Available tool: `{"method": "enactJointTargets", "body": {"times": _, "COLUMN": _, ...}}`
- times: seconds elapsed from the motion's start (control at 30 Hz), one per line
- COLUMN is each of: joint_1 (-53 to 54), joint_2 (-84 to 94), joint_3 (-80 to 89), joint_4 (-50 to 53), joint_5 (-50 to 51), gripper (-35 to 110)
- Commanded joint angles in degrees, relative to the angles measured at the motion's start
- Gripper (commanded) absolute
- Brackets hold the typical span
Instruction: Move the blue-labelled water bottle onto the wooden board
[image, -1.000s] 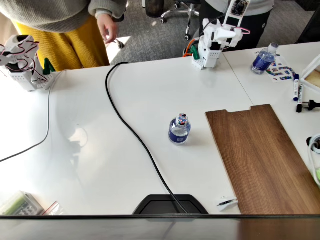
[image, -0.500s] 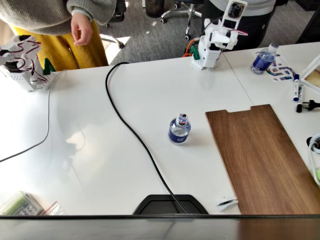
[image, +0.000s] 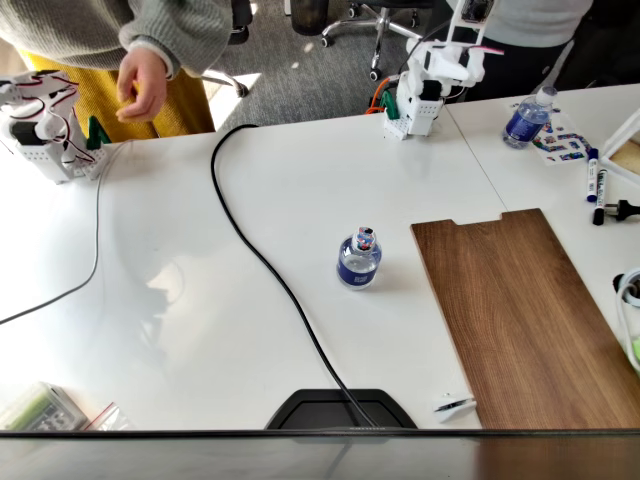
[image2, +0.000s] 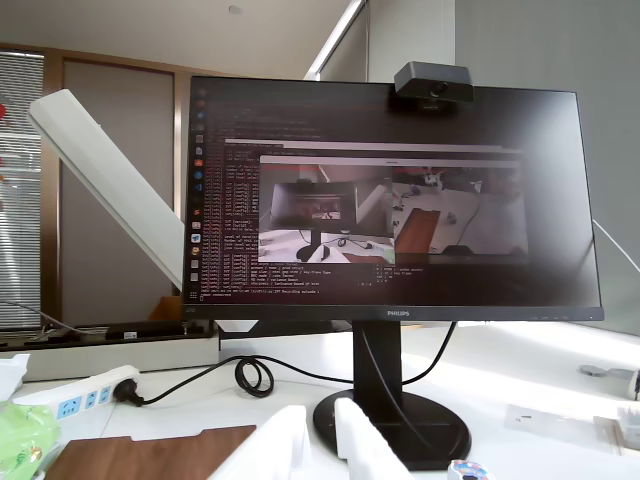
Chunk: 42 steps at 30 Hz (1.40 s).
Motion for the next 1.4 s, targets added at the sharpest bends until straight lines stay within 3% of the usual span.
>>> {"method": "enactJointTargets", "body": {"times": 0.0, "joint_1": 0.4, "joint_2": -0.1, "joint_3": -4.3, "joint_4": 3.3, "joint_5": 0.7, "gripper": 3}}
{"method": "enactJointTargets", "body": {"times": 0.6, "joint_1": 2.9, "joint_2": -25.3, "joint_3": -14.5, "joint_4": 4.0, "joint_5": 1.8, "gripper": 3}}
{"method": "enactJointTargets", "body": {"times": 0.67, "joint_1": 3.5, "joint_2": -28.9, "joint_3": -12.4, "joint_4": -2.7, "joint_5": 2.7, "gripper": 3}}
{"method": "enactJointTargets", "body": {"times": 0.73, "joint_1": 3.2, "joint_2": -34.6, "joint_3": -8.5, "joint_4": -18.5, "joint_5": 2.6, "gripper": 3}}
{"method": "enactJointTargets", "body": {"times": 1.03, "joint_1": 3.2, "joint_2": -43.9, "joint_3": -8.9, "joint_4": -20.6, "joint_5": -5.4, "gripper": 3}}
{"method": "enactJointTargets", "body": {"times": 1.2, "joint_1": 2.6, "joint_2": -54.8, "joint_3": -9.1, "joint_4": -37.8, "joint_5": -5.5, "gripper": 6}}
{"method": "enactJointTargets", "body": {"times": 1.37, "joint_1": 2.4, "joint_2": -56.7, "joint_3": -8.8, "joint_4": -43.7, "joint_5": -5.4, "gripper": 8}}
